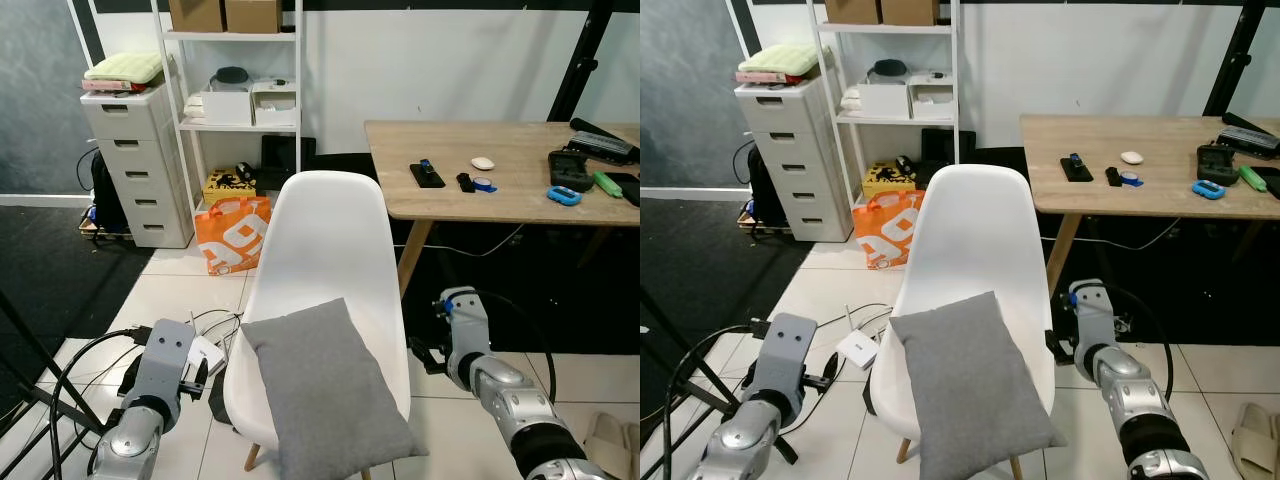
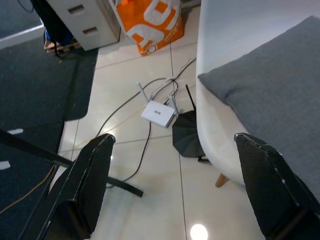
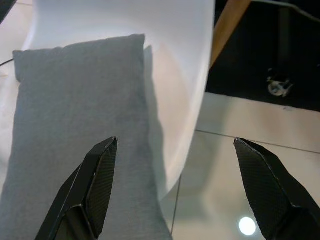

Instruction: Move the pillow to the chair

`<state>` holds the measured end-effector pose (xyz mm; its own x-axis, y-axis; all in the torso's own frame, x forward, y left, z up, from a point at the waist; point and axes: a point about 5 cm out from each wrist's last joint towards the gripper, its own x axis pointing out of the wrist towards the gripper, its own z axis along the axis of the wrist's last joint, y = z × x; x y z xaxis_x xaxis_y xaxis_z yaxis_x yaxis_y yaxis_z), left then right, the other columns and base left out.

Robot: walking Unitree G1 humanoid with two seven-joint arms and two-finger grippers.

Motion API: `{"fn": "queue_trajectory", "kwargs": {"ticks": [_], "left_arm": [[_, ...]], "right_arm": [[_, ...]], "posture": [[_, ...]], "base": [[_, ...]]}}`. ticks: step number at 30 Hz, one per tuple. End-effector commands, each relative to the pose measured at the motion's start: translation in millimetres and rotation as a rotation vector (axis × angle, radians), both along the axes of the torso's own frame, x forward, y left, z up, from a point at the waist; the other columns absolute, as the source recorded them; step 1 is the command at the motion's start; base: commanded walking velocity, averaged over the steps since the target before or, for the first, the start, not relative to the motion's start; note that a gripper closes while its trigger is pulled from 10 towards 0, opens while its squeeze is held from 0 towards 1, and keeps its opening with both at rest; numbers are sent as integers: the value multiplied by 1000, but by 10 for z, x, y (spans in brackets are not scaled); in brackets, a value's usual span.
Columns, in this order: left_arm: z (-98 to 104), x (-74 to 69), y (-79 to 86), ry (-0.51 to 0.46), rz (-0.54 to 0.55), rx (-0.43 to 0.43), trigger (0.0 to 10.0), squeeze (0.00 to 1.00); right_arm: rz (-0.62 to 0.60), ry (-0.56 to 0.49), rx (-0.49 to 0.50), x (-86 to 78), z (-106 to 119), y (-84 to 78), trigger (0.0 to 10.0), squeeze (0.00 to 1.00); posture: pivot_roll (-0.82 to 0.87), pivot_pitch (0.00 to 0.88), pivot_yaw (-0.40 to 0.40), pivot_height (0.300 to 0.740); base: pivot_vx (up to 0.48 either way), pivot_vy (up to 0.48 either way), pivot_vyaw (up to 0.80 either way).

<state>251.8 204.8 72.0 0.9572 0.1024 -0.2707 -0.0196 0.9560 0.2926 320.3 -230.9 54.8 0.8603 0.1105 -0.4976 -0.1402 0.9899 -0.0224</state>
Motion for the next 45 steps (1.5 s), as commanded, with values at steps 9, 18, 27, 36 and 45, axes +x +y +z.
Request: {"fn": "queue_trajectory", "kwargs": {"ticks": [9, 18, 27, 36, 45], "left_arm": [[-73, -33, 6, 35, -46, 51, 10000, 0], [-120, -76, 0, 55, -41, 27, 10000, 0], [-87, -59, -20, 41, -42, 16, 10000, 0], [-49, -44, -26, 30, -48, 14, 10000, 0], [-30, -38, -28, 25, -51, 11, 10000, 0]], "right_arm": [[-25, 77, 161, -249, -363, 42, 10000, 0], [-11, 72, 169, -287, -396, 77, 10000, 0], [-2, 64, 165, -250, -375, 39, 10000, 0], [25, 61, 156, -261, -379, 57, 10000, 0], [36, 57, 157, -256, -381, 61, 10000, 0]], "posture": [[-165, 30, -13, 740], [-168, 37, -15, 740], [-167, 34, -21, 740], [-160, 37, -19, 740], [-160, 42, -18, 740]], "base": [[0, 0, 0], [0, -304, 0], [0, -363, 0], [0, -480, 347], [0, -480, 781]]}}
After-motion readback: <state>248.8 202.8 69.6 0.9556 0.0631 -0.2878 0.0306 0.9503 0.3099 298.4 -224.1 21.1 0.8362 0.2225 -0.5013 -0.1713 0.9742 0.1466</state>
